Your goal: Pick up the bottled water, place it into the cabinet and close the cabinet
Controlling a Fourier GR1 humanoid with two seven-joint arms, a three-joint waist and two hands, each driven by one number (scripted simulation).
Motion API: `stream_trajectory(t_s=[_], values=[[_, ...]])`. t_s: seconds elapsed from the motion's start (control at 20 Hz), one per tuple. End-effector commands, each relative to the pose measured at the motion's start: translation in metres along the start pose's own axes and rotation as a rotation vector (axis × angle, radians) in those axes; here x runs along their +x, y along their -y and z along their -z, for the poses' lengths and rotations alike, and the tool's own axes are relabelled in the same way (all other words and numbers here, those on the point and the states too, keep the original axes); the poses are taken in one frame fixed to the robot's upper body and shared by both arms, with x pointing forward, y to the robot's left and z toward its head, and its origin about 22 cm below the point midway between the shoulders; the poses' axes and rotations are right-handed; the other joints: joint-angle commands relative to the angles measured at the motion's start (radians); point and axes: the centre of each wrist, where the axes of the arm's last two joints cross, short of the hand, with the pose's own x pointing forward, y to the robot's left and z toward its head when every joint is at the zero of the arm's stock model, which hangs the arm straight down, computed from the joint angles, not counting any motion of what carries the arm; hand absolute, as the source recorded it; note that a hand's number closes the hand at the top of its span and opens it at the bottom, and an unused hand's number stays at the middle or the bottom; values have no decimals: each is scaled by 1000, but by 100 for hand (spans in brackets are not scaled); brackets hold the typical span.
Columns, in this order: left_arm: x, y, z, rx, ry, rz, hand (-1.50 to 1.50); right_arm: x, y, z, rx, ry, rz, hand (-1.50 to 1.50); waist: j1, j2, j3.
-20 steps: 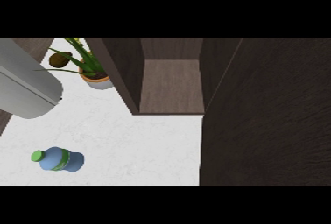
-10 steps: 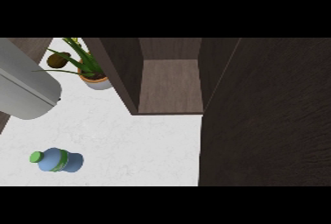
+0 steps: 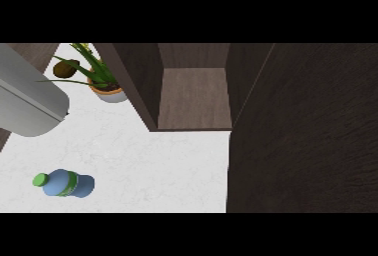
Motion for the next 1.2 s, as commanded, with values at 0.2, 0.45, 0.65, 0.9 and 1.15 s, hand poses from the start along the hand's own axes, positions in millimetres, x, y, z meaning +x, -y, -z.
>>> stream_trajectory(t_s=[0.2, 0.45, 0.65, 0.9, 1.15], values=[[-56, -27, 20, 55, -53, 36, -150, 39, -9, -14, 19, 63, 26, -150, -8, 1, 0], [-103, -32, 22, 36, -119, 43, -150, 41, -2, -19, 37, 69, 16, -150, -11, 3, 0], [-114, -36, 30, 36, -122, 46, -150, 41, 0, -23, 22, 63, 20, -150, -3, 4, 1], [-143, -54, 38, 66, -111, 39, -150, 50, -8, -30, 14, 53, 8, -150, -6, 3, 0], [-172, -49, 45, 66, -134, 16, -150, 47, -1, -37, 28, 56, -14, -150, -8, 4, 0]])
